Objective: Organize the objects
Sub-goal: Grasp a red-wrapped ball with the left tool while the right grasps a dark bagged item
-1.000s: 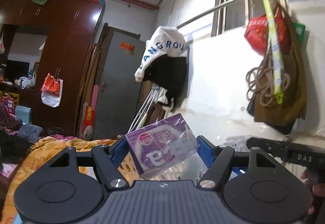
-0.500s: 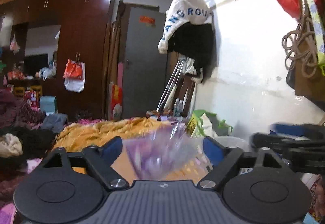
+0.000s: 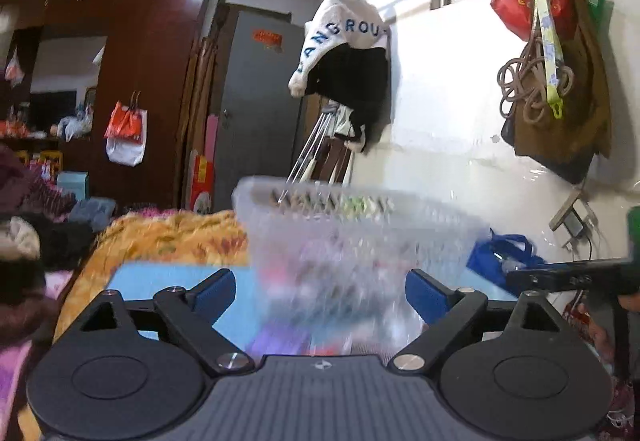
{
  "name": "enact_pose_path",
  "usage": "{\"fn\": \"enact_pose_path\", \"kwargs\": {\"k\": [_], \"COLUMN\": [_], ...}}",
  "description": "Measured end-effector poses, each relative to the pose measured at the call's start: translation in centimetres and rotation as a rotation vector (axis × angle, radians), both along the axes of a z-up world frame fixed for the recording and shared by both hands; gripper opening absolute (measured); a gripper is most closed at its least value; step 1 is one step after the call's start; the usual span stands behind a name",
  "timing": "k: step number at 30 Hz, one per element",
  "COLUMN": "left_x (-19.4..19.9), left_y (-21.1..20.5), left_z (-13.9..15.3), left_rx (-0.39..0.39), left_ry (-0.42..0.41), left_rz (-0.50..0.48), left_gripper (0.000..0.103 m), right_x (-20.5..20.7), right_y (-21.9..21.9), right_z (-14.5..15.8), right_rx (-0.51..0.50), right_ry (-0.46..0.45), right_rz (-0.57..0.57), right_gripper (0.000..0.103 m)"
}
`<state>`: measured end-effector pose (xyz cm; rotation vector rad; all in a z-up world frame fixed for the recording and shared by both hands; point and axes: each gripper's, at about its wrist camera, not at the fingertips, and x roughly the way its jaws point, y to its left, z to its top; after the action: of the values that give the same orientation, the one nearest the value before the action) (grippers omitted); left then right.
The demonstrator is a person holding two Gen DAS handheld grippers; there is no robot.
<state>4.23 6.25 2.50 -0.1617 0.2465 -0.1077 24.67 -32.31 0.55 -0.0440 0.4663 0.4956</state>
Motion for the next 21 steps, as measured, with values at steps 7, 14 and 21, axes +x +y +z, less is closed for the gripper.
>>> {"fn": "enact_pose_path", "kwargs": {"k": [7,14,21], "left_x": [-2.0,-2.7,-2.1], "left_y": [0.6,-0.7,-3.3], "left_z": [-3.6,-5.2,-6.3], "left_rx": [-0.007,0.058,0.134], "left_ry": [0.041,0.079,0.112], "left_rz": [-0.017,-0.084,-0.099], "left_gripper": [0.094,0.094,0.094], "right_x": [1.0,0.9,0.7], "right_y": [0.2,0.9,0.5], "right_z": [-1.8,-1.8,-1.8], "right_rx": [0.006,-0.012,0.018], "right_ry": [0.102,0.117,0.100], "right_rz": [0.025,0.035,0.004], "right_gripper": [0.076,0.074,0.060]}}
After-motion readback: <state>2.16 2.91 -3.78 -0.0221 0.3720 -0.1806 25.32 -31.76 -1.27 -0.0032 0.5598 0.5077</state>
